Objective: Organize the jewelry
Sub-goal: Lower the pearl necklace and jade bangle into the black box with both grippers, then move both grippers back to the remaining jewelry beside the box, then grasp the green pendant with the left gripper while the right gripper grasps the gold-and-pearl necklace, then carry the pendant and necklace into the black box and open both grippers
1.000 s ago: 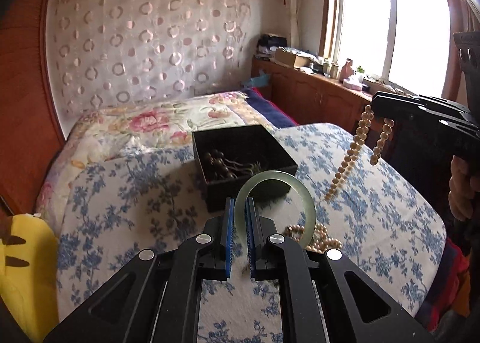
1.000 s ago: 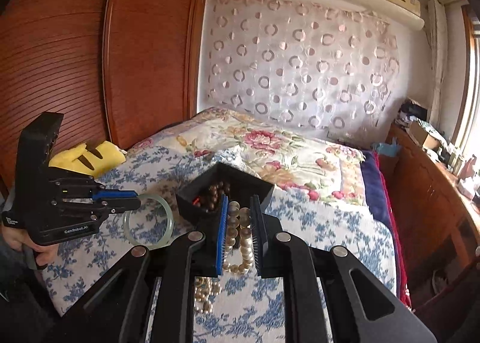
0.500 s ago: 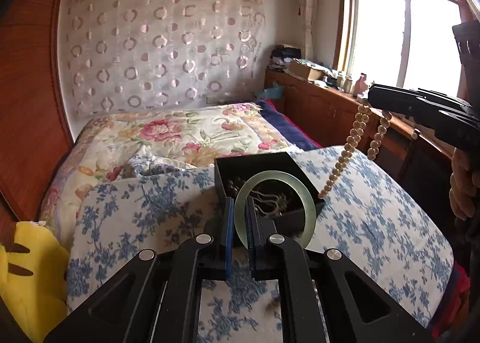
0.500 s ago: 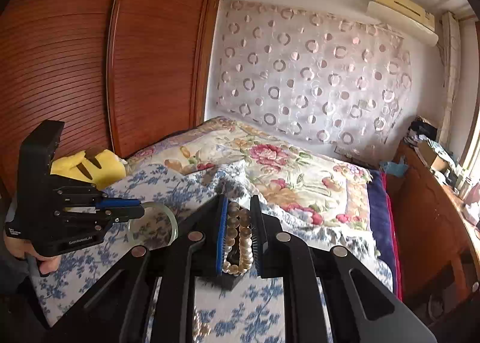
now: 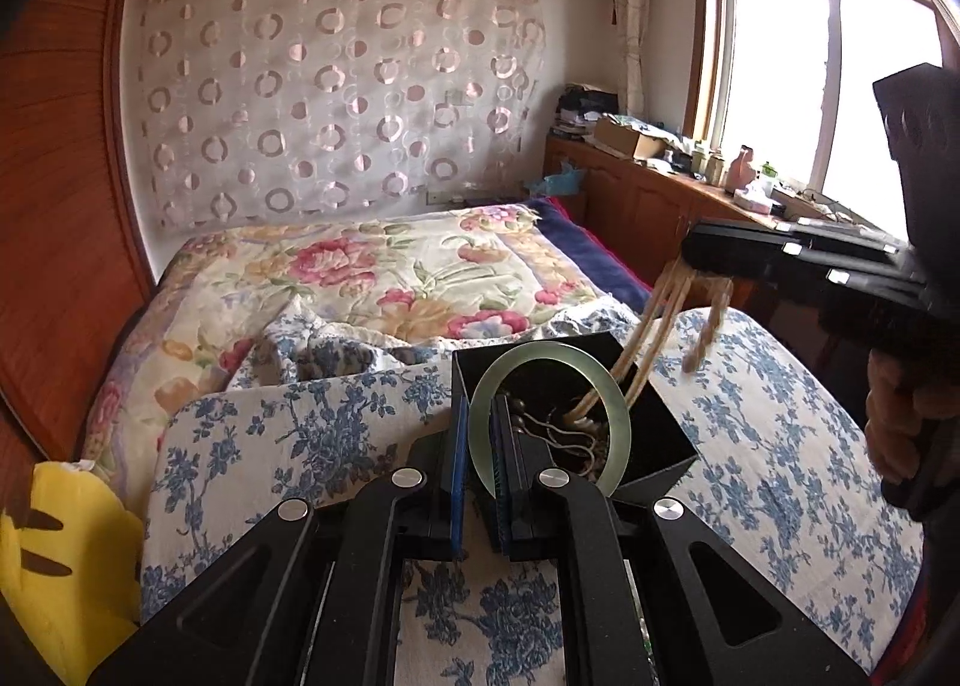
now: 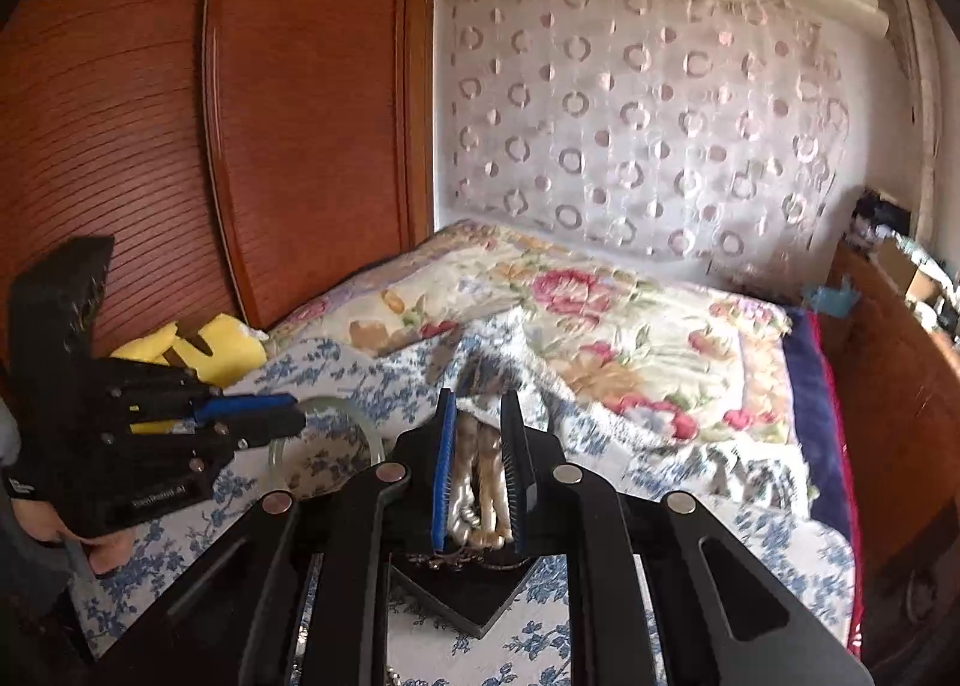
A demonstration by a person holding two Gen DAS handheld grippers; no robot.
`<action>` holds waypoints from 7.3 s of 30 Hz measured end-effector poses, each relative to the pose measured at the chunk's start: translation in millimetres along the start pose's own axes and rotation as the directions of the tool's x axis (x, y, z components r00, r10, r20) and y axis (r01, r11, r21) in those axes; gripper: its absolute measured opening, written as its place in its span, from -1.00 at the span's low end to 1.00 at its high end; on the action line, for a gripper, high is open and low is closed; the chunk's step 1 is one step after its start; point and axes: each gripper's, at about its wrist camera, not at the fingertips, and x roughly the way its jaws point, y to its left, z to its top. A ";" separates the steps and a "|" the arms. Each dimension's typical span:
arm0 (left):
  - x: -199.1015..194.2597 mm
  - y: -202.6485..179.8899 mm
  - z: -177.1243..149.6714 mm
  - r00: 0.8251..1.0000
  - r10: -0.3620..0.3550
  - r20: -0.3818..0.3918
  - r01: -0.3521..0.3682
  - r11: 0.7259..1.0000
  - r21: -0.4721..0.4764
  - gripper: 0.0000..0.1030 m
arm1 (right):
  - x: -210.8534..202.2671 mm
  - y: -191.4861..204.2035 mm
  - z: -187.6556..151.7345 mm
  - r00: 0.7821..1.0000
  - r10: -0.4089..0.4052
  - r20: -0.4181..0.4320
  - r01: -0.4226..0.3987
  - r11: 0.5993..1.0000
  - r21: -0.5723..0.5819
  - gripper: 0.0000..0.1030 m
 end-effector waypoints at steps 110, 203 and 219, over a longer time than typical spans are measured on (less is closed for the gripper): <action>-2.3 -75.8 -116.3 0.971 -0.011 -0.239 0.032 0.996 0.086 -0.91 | -25.2 27.1 -190.5 0.951 0.020 -0.310 -0.006 0.999 0.046 -0.88; -18.4 -33.1 46.4 0.996 -0.086 0.034 0.085 0.995 0.046 -0.92 | -61.7 -9.6 59.8 0.995 -0.017 0.094 0.026 0.996 -0.091 -0.90; 10.6 -36.7 55.8 0.996 -0.091 -0.010 0.091 0.995 0.048 -0.92 | 5.6 -15.7 6.7 0.996 0.043 -0.079 -0.047 0.998 -0.041 -0.89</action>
